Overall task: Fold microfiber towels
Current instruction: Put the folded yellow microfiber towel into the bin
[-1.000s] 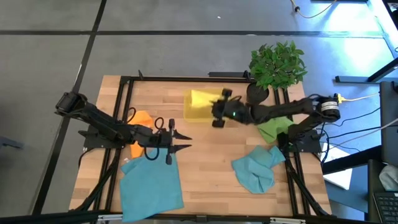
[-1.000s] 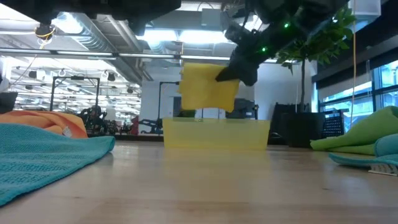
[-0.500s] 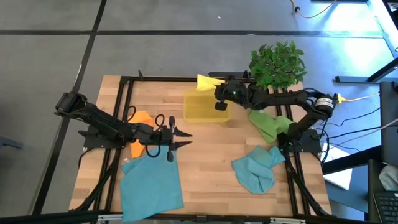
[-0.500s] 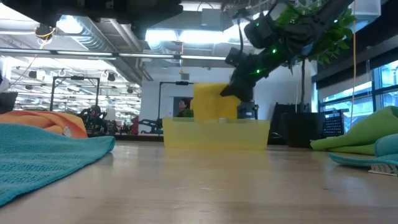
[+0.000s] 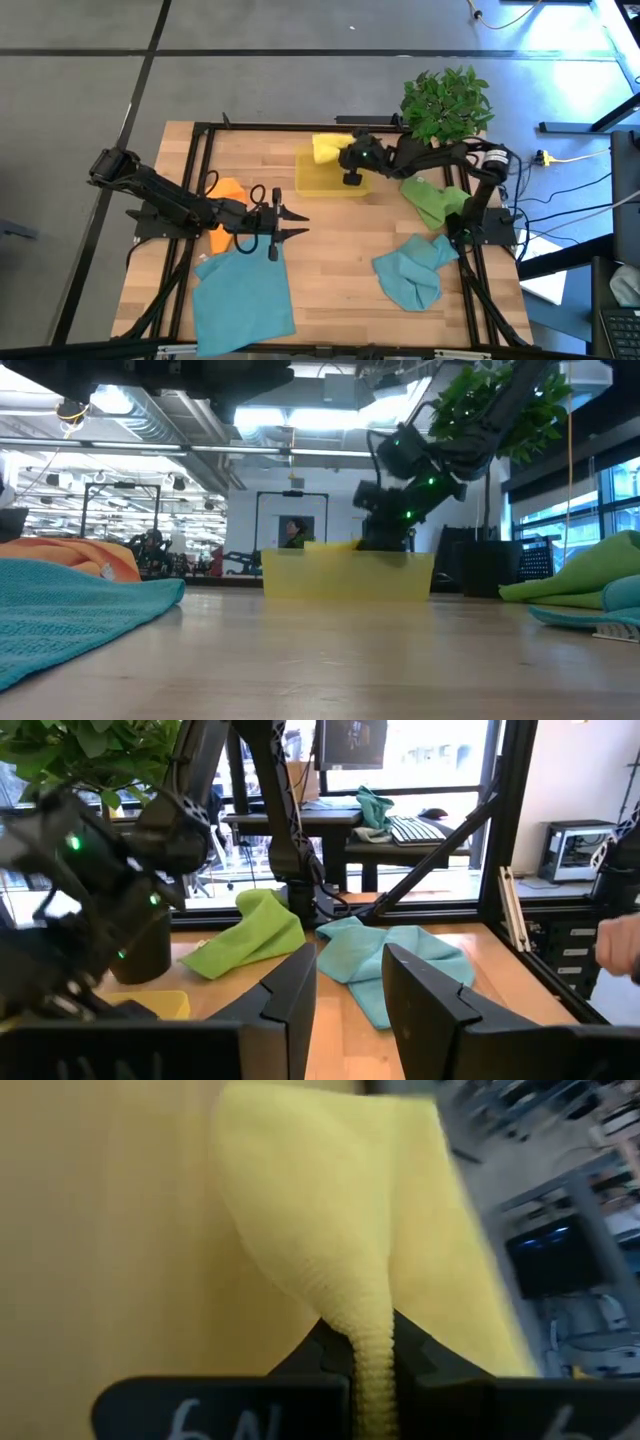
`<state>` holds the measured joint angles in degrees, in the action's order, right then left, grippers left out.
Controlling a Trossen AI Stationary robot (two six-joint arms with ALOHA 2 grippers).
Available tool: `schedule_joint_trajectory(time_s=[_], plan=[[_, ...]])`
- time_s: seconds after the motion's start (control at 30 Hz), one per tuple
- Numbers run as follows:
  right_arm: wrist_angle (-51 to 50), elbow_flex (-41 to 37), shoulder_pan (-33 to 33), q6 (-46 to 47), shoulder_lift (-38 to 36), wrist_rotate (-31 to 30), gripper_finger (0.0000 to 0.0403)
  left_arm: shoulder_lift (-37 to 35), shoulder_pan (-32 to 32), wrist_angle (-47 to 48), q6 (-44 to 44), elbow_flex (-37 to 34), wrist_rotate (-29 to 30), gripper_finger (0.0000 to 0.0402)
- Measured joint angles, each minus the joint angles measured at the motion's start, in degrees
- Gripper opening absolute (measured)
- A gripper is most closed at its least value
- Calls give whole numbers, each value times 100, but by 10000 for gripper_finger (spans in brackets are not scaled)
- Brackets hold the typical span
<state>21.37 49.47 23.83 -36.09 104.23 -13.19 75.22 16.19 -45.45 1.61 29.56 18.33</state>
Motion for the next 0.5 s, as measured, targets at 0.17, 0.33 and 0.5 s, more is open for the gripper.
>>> schedule_joint_trajectory(time_s=[0.17,0.33,0.5], plan=[[-7,0,-117,1,390,71,15,4,0,109,0,0,0,109],[-210,0,-125,125,546,481,15,4,0,133,-1,2,0,109],[-337,7,-125,156,548,586,30,4,0,134,0,2,0,109]])
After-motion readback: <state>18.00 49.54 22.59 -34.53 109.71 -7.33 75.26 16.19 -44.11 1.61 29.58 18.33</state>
